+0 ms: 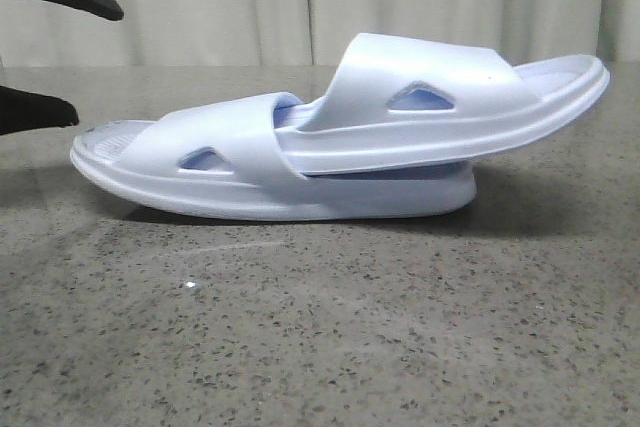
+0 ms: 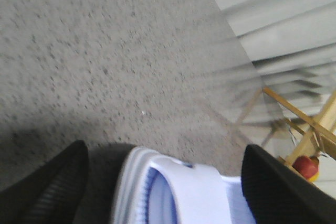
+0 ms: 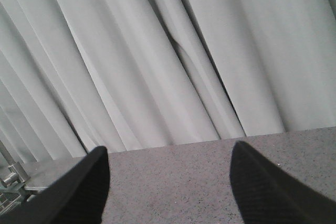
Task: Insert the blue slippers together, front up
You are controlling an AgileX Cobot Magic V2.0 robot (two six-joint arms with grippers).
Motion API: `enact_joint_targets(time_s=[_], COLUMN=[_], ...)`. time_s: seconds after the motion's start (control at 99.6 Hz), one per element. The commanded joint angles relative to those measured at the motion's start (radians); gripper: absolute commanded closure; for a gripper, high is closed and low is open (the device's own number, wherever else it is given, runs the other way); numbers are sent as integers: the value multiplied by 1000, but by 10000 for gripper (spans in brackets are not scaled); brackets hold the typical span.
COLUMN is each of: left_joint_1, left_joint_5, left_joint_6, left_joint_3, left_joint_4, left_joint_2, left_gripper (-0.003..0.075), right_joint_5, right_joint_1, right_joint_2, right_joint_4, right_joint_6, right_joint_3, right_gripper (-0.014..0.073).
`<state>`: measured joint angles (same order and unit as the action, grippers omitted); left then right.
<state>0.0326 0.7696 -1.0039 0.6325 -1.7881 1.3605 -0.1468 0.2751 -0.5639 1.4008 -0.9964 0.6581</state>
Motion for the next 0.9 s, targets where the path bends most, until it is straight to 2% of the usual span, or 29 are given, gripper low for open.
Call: enact_joint_targets(time_s=[0.0,0.251,0.412,0.672,0.893], left_joint_1=[-36,-177,-195,-119,-12], left_joint_5=[3,-90,-193,-350,-540], left_joint_6=[-53,-179,-207,-212,-213], left_joint_3=[30,30,30,30,-24], left_joint_4=[-59,-34,56,232,339], left_joint_2=[-57,-222,-353,-542,-716], left_gripper=[188,190,190,190,190], right_joint_5=[5,55,140,168,290], right_joint_1=[0,0,0,0,0], right_joint_2=[-2,-2,-2,-2,-2], right_joint_4=[-2,-100,-198,-393,-403], right_joint_6=[-21,-21,-21,-21,-59], right_joint_3=[32,32,30,25,-94], right_gripper=[165,165,165,165,165])
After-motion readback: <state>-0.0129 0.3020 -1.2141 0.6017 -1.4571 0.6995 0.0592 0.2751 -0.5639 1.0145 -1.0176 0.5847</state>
